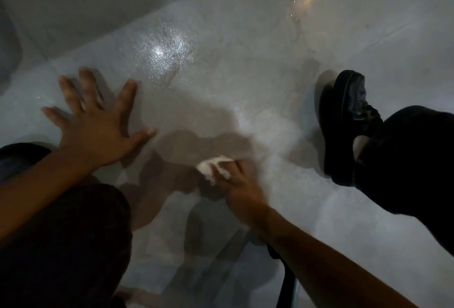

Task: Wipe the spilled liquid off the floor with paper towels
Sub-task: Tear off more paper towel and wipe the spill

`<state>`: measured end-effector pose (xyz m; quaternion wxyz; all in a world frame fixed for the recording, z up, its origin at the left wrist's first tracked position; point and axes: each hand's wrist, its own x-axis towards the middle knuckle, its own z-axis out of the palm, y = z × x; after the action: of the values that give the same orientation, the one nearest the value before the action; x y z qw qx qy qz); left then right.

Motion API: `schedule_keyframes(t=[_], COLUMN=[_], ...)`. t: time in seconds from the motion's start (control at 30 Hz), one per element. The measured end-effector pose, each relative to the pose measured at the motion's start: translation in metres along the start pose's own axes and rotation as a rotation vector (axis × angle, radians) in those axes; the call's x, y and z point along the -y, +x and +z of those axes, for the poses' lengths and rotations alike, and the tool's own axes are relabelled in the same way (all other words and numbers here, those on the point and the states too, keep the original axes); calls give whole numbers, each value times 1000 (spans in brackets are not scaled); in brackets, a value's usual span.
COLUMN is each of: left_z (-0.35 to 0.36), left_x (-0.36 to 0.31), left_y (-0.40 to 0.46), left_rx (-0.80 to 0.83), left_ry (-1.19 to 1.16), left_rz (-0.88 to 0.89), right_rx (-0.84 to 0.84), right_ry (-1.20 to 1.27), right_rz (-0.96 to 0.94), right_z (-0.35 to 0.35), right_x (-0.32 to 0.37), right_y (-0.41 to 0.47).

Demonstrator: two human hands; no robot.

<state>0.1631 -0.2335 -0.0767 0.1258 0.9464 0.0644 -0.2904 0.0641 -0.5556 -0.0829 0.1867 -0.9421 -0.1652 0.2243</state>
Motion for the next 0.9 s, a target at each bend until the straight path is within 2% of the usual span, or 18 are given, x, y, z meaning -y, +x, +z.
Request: schedule_keyframes(t=[0.07, 0.13, 0.2, 0.23, 0.27, 0.3, 0.37, 0.4, 0.43, 0.47, 0.5, 0.6, 0.63, 0.7, 0.77, 0.8, 0.83, 0.9], left_z=[-7, -10, -8, -6, -6, -5, -1, 1, 3, 3, 3, 1, -2, -8, -10, -11, -11, -9], left_x=[12, 18, 13, 8, 3, -3, -11, -12, -11, -8, -4, 19, 27, 43, 49, 51, 52, 52], left_y=[1, 1, -1, 0, 1, 2, 2, 1, 0, 0, -1, -7, -8, -11, -11, -10, -11, -11], left_rx=[-67, -105, -83, -72, -57, -35, 23, 38, 38, 29, 19, -20, -25, -11, 15, 30, 43, 44], left_ry=[-66, -91, -102, -103, -94, -73, -19, 6, 27, 45, 59, 93, 94, 86, 41, 15, -5, -23], left_rz=[-50, -85, -76, -53, -25, 9, 73, 103, 123, 131, 129, 85, 57, -2, -43, -59, -70, -71], right_rx=[-102, -326, -562, -607, -545, -400, -18, 61, 52, -26, -119, -407, -480, -617, -431, -266, -93, 57], right_ry=[34, -3, 7, 46, 91, 230, 191, 151, 128, 79, 27, -207, -156, -59, 179, 145, 125, 152], right_rz=[227, 513, 738, 742, 630, 529, 242, 99, -9, -59, -20, 394, 539, 589, 273, 85, -44, -154], right_z=[-25, -51, -66, -62, -45, -23, 14, 17, 20, 18, 9, -28, -34, -17, 5, 18, 27, 23], right_x=[-42, -85, -81, -58, -29, 6, 50, 54, 38, 16, -7, -57, -51, -4, 65, 89, 94, 71], right_y=[-13, 10, 48, 68, 75, 64, 19, 1, -10, -14, -12, 31, 55, 98, 106, 92, 70, 34])
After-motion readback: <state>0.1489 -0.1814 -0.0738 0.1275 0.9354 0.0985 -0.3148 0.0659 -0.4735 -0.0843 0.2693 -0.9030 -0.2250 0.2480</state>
